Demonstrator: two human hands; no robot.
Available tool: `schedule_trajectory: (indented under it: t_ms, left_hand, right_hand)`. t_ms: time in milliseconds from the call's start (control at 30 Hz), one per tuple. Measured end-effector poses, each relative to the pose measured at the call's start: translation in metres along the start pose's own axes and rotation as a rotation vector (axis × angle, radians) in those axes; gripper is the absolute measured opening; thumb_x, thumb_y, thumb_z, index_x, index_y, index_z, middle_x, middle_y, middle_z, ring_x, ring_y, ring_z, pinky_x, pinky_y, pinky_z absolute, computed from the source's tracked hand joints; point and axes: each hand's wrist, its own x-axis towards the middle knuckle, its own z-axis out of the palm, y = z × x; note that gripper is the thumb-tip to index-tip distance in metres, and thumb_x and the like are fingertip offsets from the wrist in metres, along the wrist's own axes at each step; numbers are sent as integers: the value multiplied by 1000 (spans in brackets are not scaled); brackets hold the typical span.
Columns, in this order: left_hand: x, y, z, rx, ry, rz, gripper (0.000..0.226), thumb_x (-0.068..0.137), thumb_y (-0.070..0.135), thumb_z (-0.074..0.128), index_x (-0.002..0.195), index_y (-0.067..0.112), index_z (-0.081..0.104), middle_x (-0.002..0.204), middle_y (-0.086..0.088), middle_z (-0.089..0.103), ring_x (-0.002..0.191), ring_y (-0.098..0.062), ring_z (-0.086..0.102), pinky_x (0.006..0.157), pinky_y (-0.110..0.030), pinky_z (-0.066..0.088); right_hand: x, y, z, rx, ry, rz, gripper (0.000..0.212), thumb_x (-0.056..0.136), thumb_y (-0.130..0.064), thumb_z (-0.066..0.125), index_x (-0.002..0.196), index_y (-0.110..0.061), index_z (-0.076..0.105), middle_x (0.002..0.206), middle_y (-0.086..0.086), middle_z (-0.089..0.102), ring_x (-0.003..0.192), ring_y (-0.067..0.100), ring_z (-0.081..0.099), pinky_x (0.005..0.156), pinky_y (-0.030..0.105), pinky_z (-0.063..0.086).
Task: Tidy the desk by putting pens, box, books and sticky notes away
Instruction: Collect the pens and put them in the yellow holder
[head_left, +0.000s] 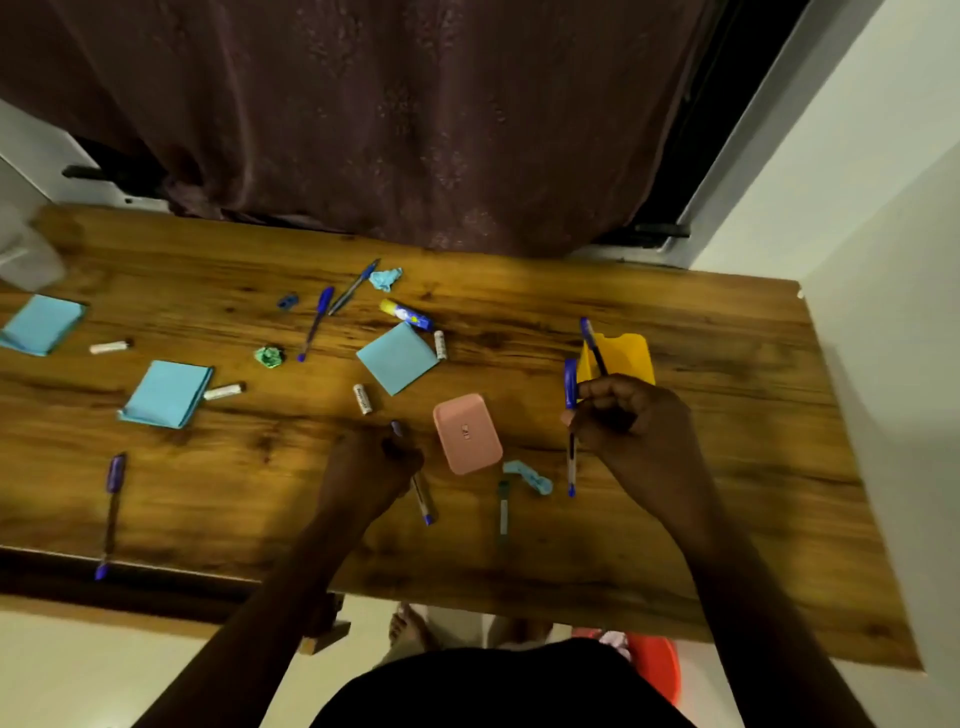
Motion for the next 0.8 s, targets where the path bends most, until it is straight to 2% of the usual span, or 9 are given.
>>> schedule_trajectory:
  t_ms: [100, 200, 267, 333, 500, 600, 667, 733, 800]
  left_hand:
    - [10, -5, -2, 10, -82, -88, 25, 88, 35, 76, 72, 16, 71, 56, 2, 70, 46, -9, 67, 54, -29, 58]
    - [20, -12, 0, 89, -132, -63, 28, 85, 36, 77, 66, 15, 73, 57, 3, 71, 52, -9, 69, 64, -35, 63]
    - [22, -14, 1, 101, -162, -66, 26, 86, 31, 77, 66, 13, 74, 57, 4, 71, 56, -9, 71, 71, -35, 64]
    - [23, -14, 1, 109, -164, -55, 23, 86, 26, 76, 69, 11, 73, 59, 4, 70, 59, -11, 71, 71, -31, 62]
    - [21, -9, -1, 43, -155, -80, 19, 85, 21, 77, 68, 12, 75, 58, 5, 72, 54, -7, 70, 70, -35, 63]
    - [12, 19, -6, -31, -150, 19, 16, 86, 25, 76, 74, 15, 73, 64, 6, 74, 57, -4, 71, 64, -27, 61]
    - [8, 45, -7, -93, -133, 135, 12, 85, 25, 77, 78, 18, 70, 74, 7, 75, 63, -4, 73, 65, -28, 62]
    - [3, 73, -7, -220, -120, 250, 9, 81, 19, 80, 82, 20, 71, 77, 6, 76, 67, -8, 74, 68, -34, 63]
    - [-4, 105, -6, -331, -106, 337, 13, 80, 10, 80, 83, 21, 73, 73, 5, 76, 65, -9, 74, 64, -28, 61]
  right_hand:
    - [-7, -8, 18, 5, -32, -13, 24, 82, -21, 84, 96, -34, 71, 87, -12, 75, 80, -2, 71, 68, 15, 55]
    - [-14, -15, 26, 14, -27, -33, 29, 82, -18, 83, 90, -41, 68, 85, -12, 75, 77, -3, 71, 64, 12, 54]
    - [-18, -16, 27, 13, -16, -33, 28, 83, -18, 83, 91, -41, 68, 86, -14, 75, 79, -1, 72, 67, 16, 57]
    - [-20, -15, 25, 28, 1, -9, 25, 83, -19, 83, 94, -37, 70, 88, -15, 76, 81, 0, 72, 71, 19, 58]
    - [-24, -9, 15, 54, 74, 12, 23, 82, -17, 83, 97, -31, 73, 89, -16, 76, 81, -3, 72, 71, 13, 53]
    - [-24, -3, 5, 77, 134, 8, 21, 82, -14, 83, 95, -27, 74, 88, -16, 76, 79, -3, 72, 68, 10, 52]
    - [-21, -1, -4, 89, 182, 7, 17, 83, -14, 82, 97, -22, 76, 88, -15, 77, 81, -2, 72, 68, 10, 52]
    - [-16, 0, -14, 124, 226, -12, 17, 84, -11, 81, 98, -21, 77, 89, -14, 78, 82, 0, 73, 68, 12, 53]
    - [-9, 0, -25, 144, 272, -43, 18, 85, -10, 81, 100, -20, 77, 90, -13, 78, 83, 2, 73, 70, 16, 56]
